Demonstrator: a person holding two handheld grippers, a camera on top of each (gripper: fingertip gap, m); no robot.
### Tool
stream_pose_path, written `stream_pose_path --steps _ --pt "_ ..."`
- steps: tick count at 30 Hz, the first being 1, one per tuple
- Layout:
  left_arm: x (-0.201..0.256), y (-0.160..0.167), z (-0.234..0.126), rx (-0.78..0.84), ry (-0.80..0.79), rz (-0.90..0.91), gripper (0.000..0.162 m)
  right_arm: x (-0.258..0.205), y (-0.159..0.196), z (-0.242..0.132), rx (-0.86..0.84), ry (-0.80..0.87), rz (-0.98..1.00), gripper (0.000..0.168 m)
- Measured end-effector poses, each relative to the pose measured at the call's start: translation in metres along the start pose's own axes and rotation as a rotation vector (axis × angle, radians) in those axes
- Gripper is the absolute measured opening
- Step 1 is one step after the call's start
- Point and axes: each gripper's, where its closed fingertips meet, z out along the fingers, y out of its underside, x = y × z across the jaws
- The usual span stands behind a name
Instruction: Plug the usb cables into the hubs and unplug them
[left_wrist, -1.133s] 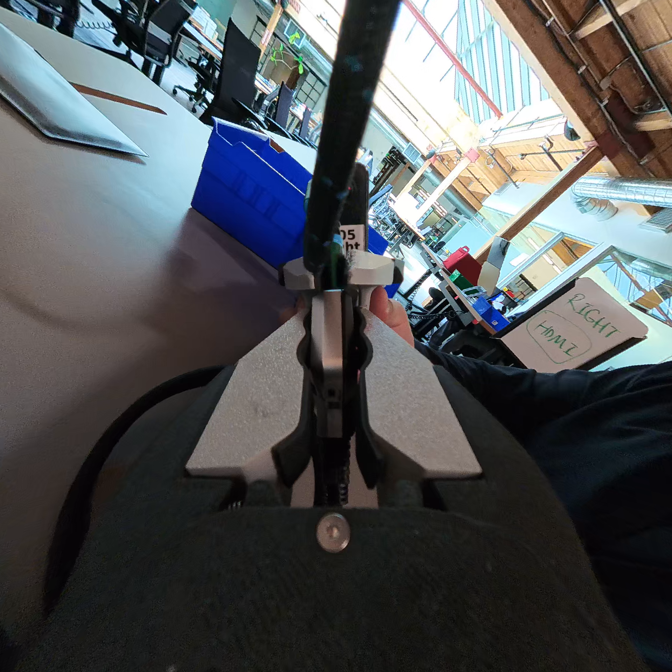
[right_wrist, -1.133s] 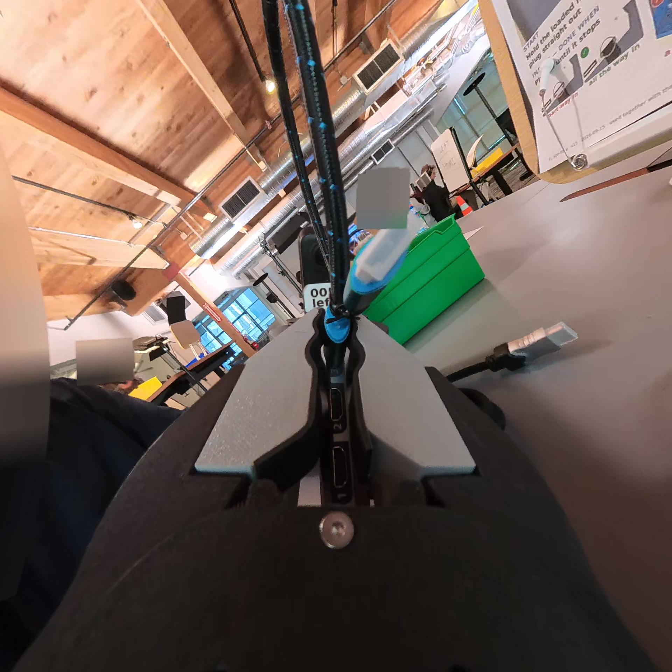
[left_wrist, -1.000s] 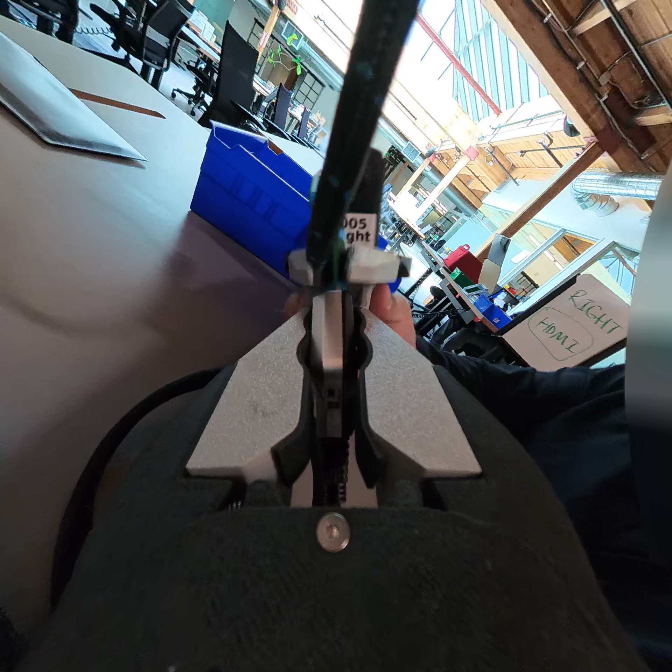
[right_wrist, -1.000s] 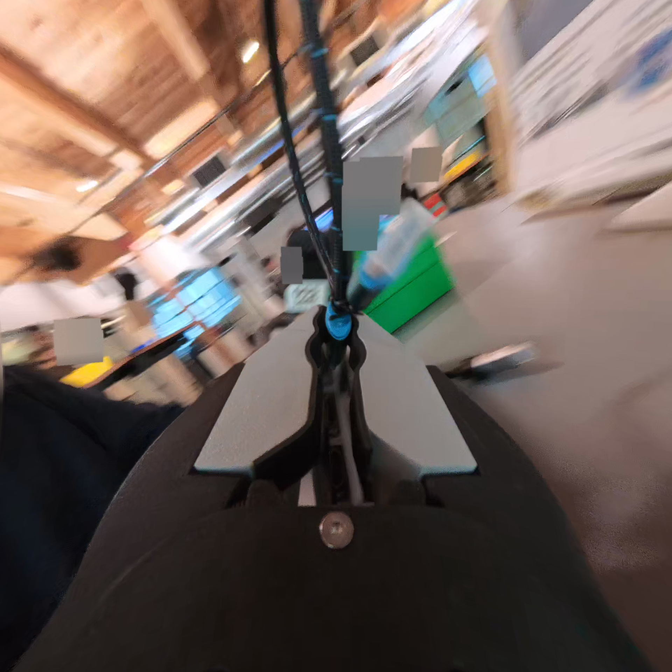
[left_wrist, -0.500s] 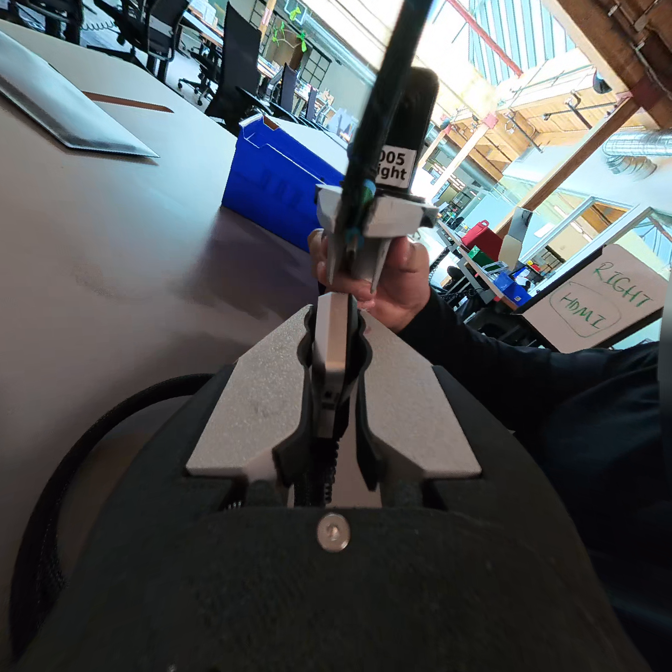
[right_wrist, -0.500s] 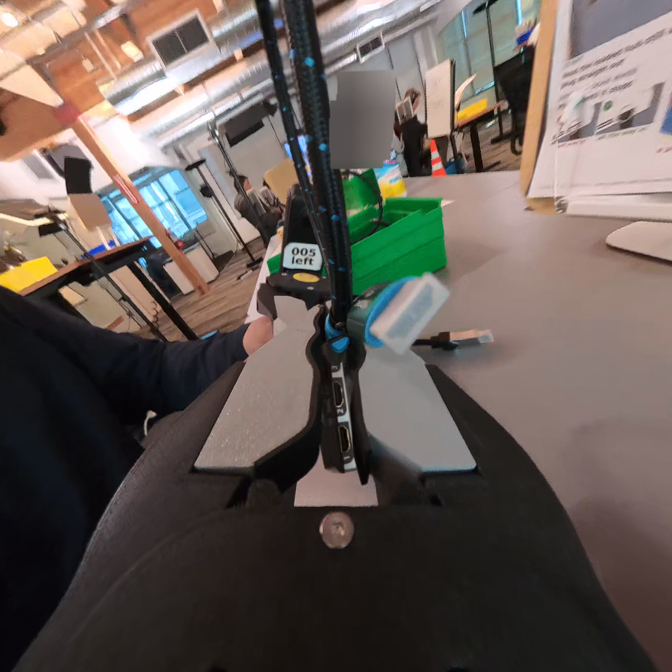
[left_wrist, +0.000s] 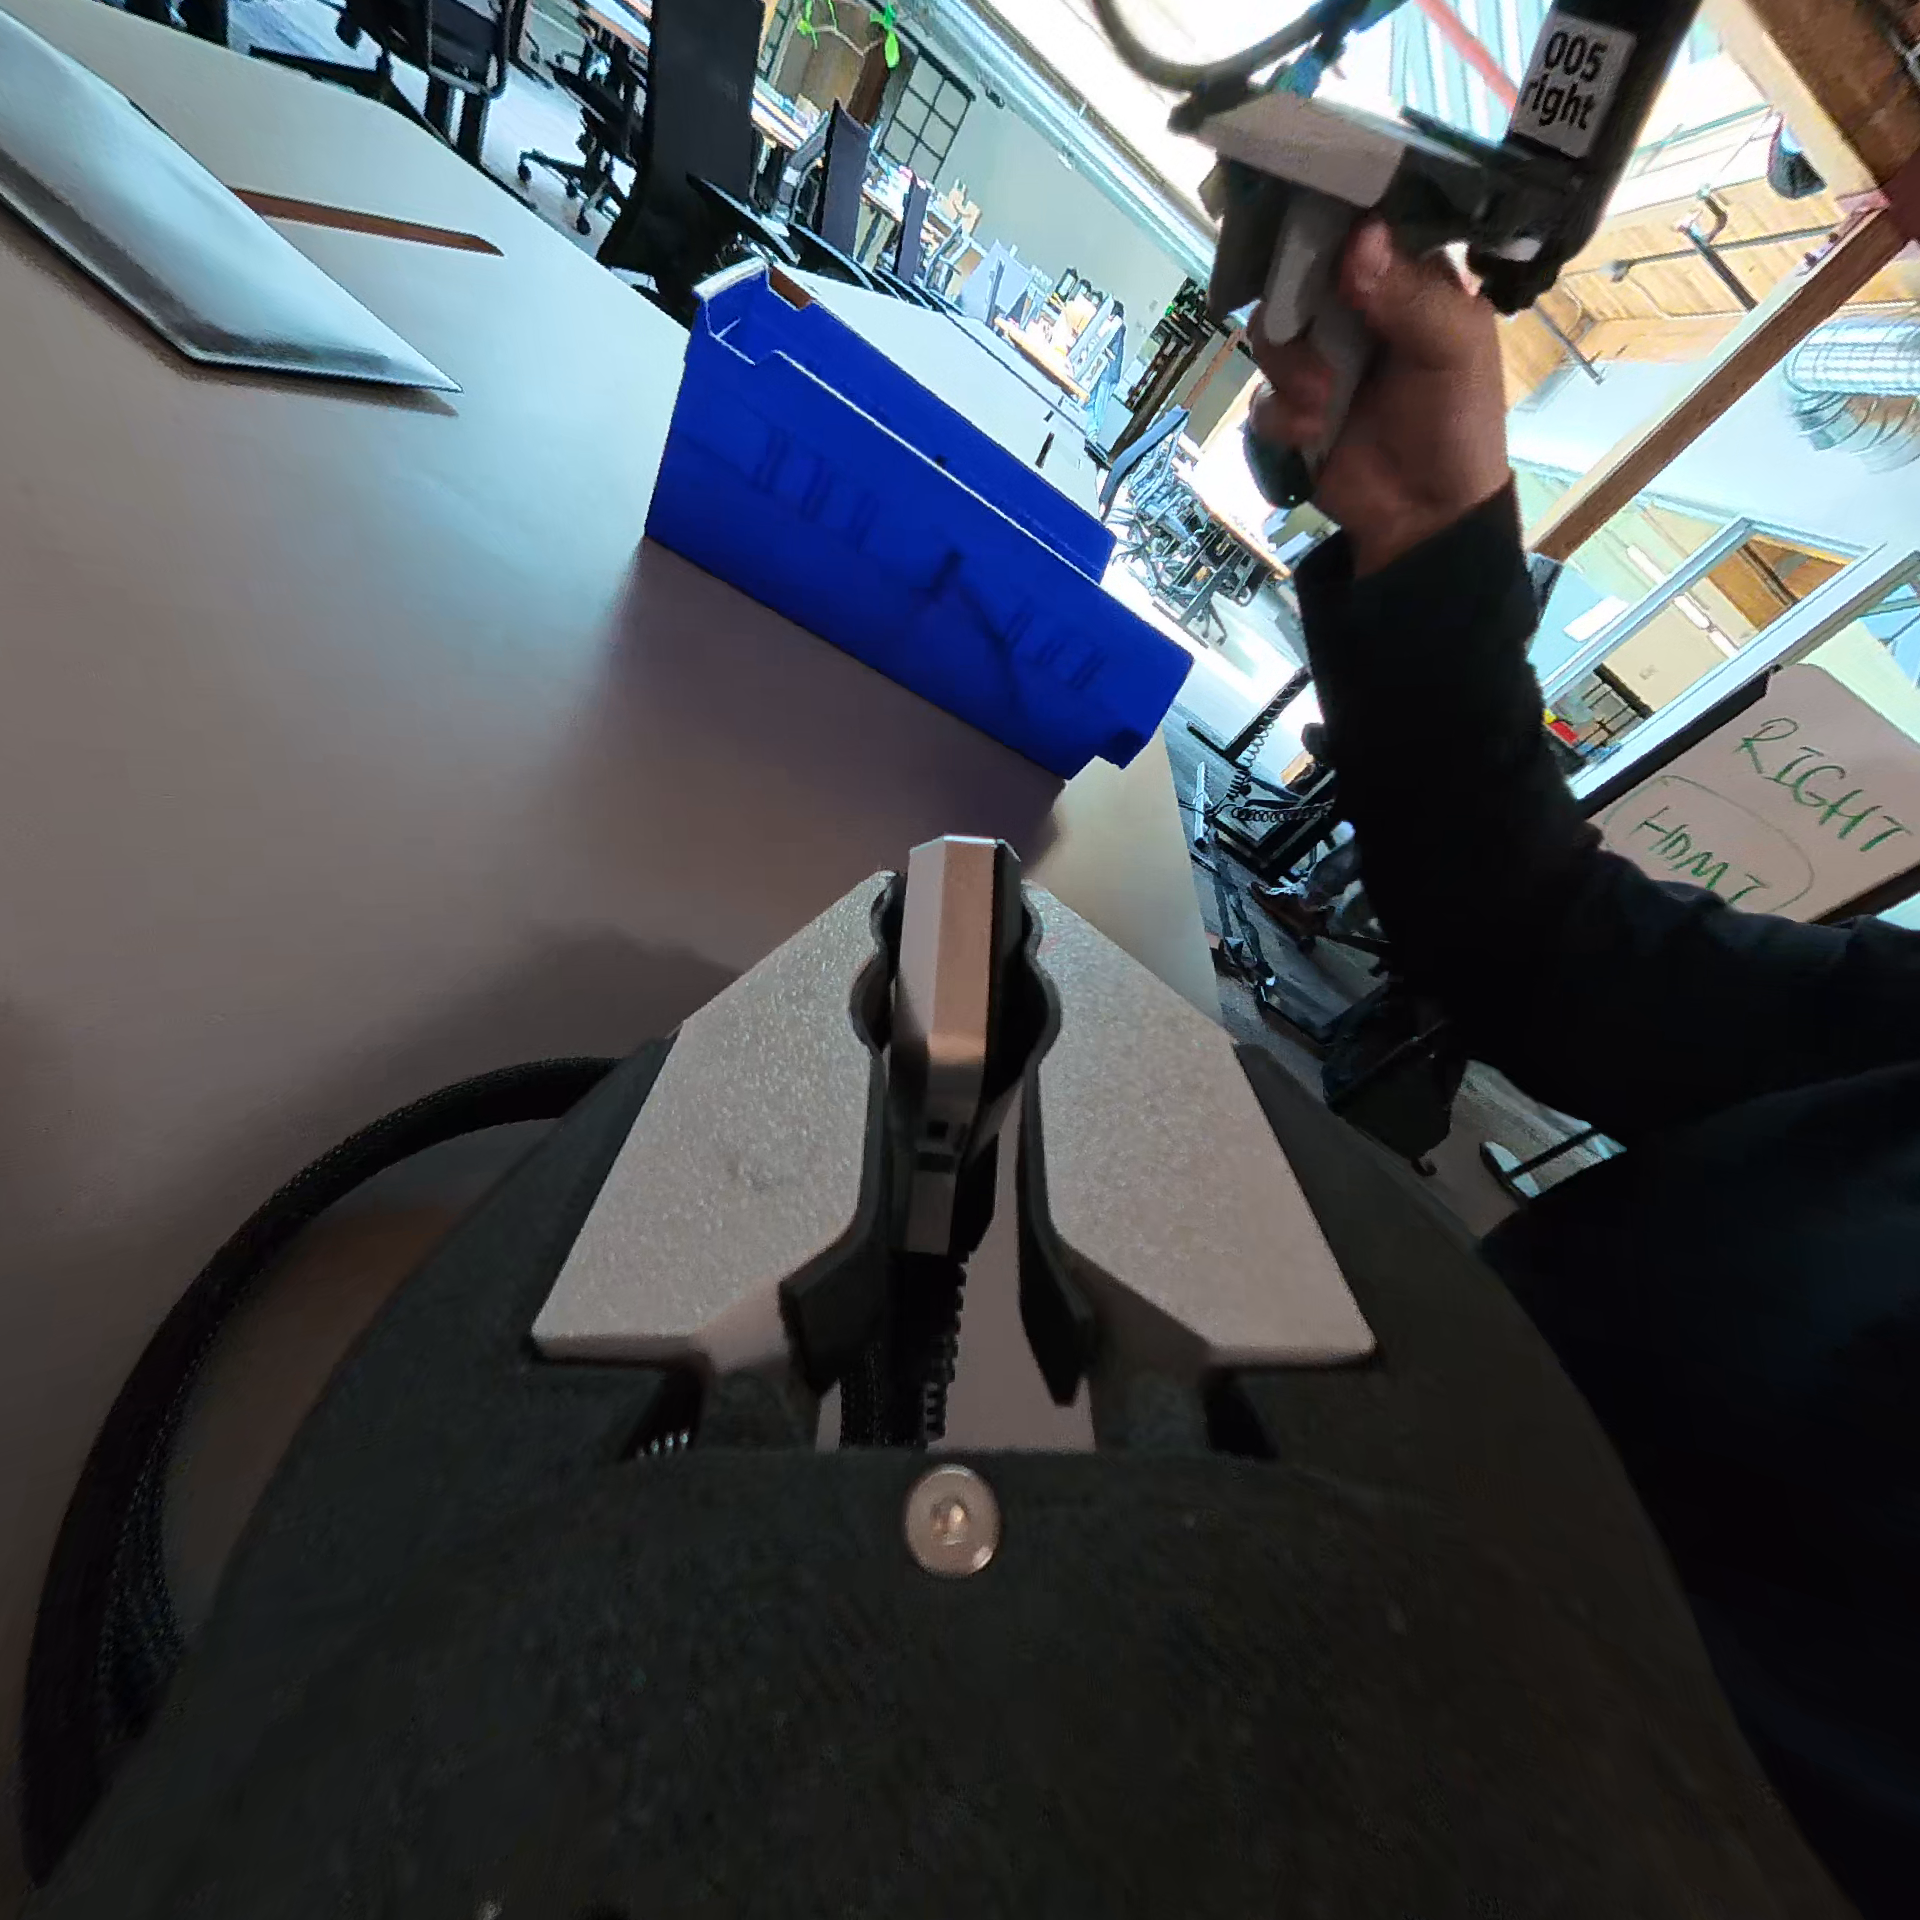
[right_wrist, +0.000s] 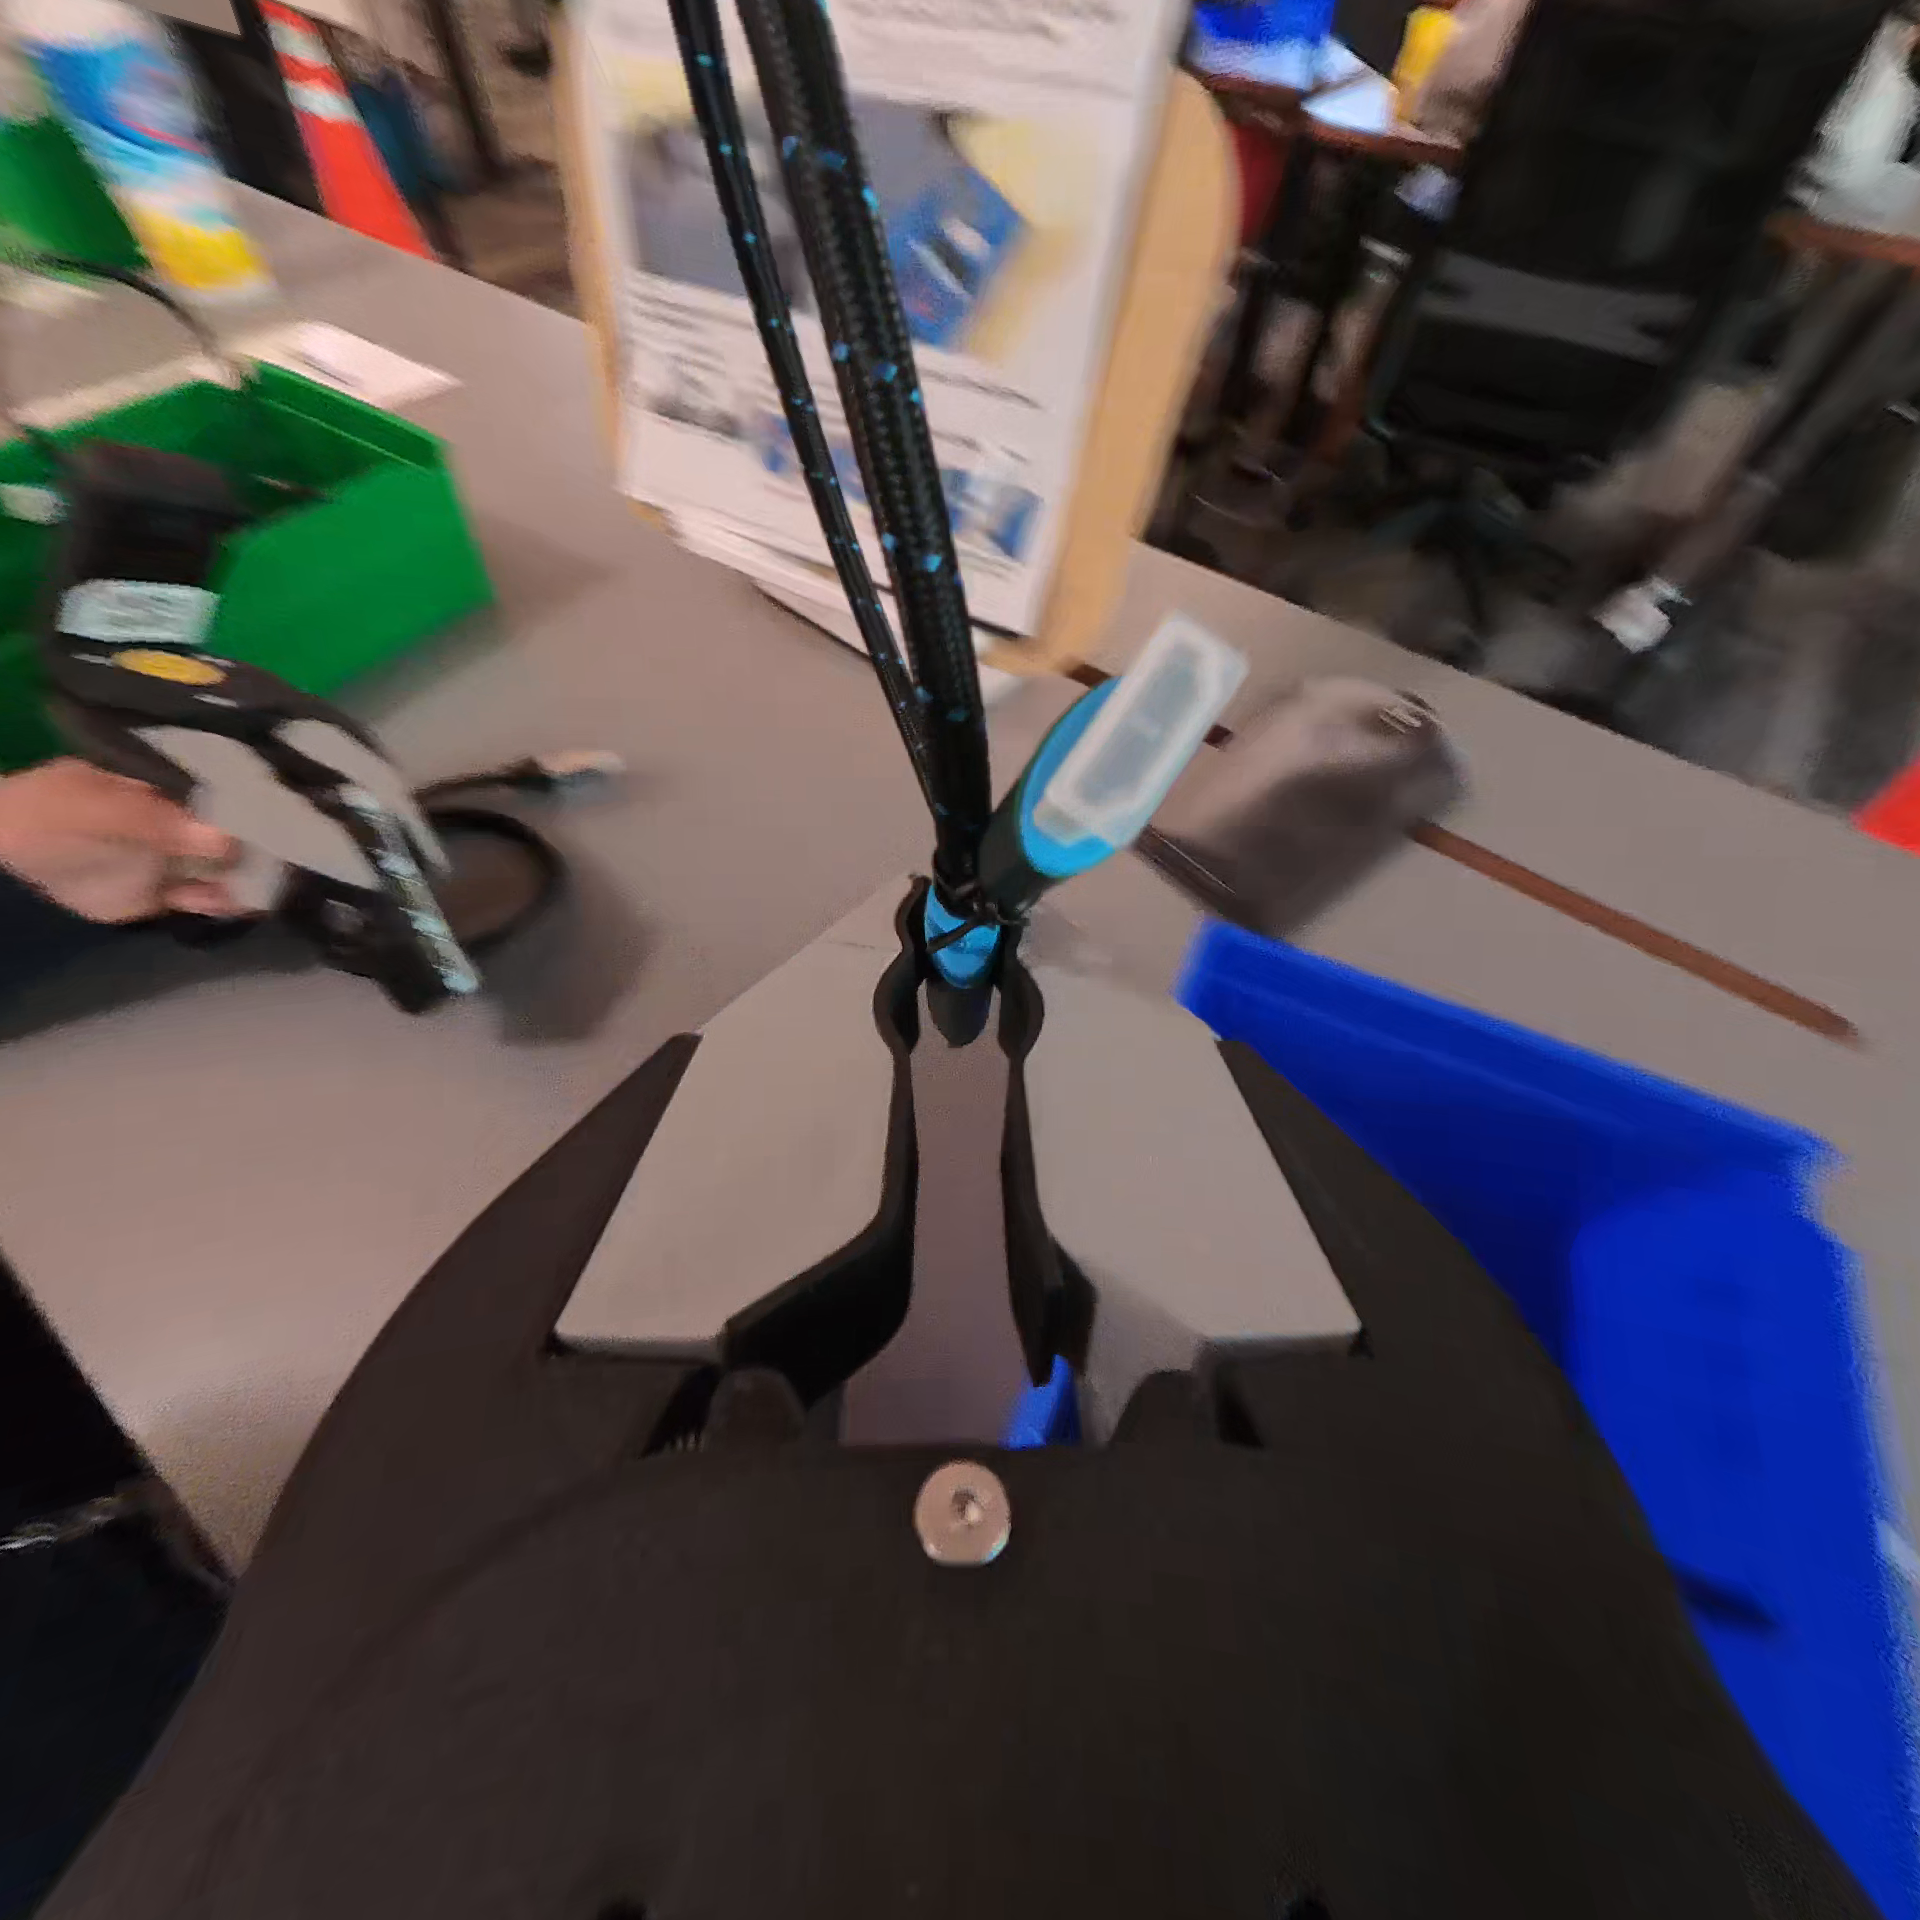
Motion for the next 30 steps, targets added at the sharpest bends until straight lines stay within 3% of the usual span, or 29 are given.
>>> stream_pose_path --steps 1,6,9,18,23,30 --pt "-0.001 0.0 0.0 -0.001 -0.006 0.0 0.018 0.022 0.011 -0.011 -0.036 0.062 0.008 0.007" --pt "-0.006 0.004 0.003 -0.015 -0.02 -0.008 0.018 0.115 0.072 -0.051 -0.22 0.327 0.043 0.008" --pt "-0.006 0.007 0.005 -0.029 -0.025 -0.007 0.018 0.136 0.116 -0.055 -0.311 0.365 0.135 0.009" --pt "-0.006 0.01 0.006 -0.039 -0.022 -0.015 0.018 0.1 0.153 -0.086 -0.249 0.388 0.22 0.009" --pt "-0.005 0.01 0.007 -0.046 -0.022 -0.008 0.018 0.078 0.166 -0.102 -0.233 0.267 0.353 0.008" --pt "-0.006 0.009 0.006 -0.042 -0.023 -0.016 0.018 0.023 0.211 -0.089 -0.415 0.049 0.441 0.007"
